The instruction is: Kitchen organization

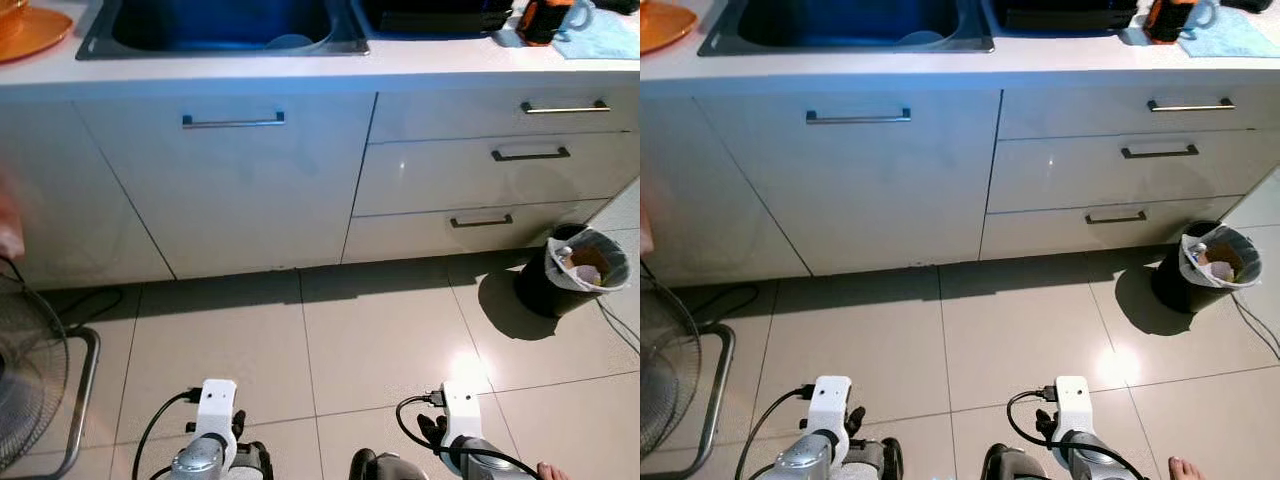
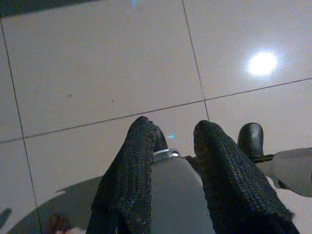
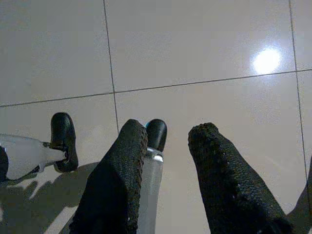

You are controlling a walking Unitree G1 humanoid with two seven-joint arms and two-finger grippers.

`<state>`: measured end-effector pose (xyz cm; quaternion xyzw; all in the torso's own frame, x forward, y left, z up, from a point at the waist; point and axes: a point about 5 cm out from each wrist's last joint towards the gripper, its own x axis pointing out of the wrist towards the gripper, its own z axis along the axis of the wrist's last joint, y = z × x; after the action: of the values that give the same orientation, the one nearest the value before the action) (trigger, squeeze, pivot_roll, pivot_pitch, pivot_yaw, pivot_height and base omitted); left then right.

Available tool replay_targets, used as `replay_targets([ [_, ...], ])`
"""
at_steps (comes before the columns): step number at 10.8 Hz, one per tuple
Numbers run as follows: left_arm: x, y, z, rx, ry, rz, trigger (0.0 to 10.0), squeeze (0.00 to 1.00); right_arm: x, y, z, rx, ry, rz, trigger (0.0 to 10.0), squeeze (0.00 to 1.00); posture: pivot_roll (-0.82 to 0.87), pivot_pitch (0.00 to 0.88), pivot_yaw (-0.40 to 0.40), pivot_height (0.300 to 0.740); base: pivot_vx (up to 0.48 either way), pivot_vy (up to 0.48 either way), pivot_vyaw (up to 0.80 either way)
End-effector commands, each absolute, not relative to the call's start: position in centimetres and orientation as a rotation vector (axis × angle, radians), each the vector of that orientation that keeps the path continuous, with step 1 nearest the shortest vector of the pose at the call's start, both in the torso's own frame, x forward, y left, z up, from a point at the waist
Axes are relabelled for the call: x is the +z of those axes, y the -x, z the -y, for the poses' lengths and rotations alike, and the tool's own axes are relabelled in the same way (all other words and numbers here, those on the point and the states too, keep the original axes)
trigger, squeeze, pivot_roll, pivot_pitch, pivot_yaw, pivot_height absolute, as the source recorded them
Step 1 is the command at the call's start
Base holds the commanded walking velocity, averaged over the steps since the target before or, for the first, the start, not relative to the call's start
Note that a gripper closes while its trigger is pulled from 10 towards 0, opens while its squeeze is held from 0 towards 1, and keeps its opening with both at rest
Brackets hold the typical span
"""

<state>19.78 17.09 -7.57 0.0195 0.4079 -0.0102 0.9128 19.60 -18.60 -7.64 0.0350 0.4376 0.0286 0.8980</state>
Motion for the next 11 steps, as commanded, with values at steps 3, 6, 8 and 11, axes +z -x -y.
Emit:
replay_targets([
  [3, -7.1, -20.6, -16.8, -0.035, -0.065, -0.813, 10.0, 0.0, -8.1, -18.9, 18.1, 0.059, -0.081, -0.934, 10.0, 0.0, 0.05, 0.103, -0.014, 0.723, 0.0, 0.0, 0.0],
  [6, -7.4, -20.1, -16.4, -0.039, -0.055, -0.823, 10.0, 0.0, -8.1, -18.8, 18.2, 0.077, -0.055, -0.943, 10.0, 0.0, 0.06, 0.101, -0.025, 0.723, 0.0, 0.0, 0.0],
  [8, -7.3, -20.3, -16.3, -0.041, -0.056, -0.82, 10.0, 0.0, -8.1, -18.9, 18.1, 0.093, -0.044, -0.943, 10.0, 0.0, 0.06, 0.104, -0.034, 0.723, 0.0, 0.0, 0.0],
  [11, -7.2, -20.3, -15.8, -0.043, -0.053, -0.816, 10.0, 0.0, -8.1, -19.0, 18.1, 0.101, -0.039, -0.942, 10.0, 0.0, 0.06, 0.099, -0.043, 0.723, 0.0, 0.0, 0.0],
])
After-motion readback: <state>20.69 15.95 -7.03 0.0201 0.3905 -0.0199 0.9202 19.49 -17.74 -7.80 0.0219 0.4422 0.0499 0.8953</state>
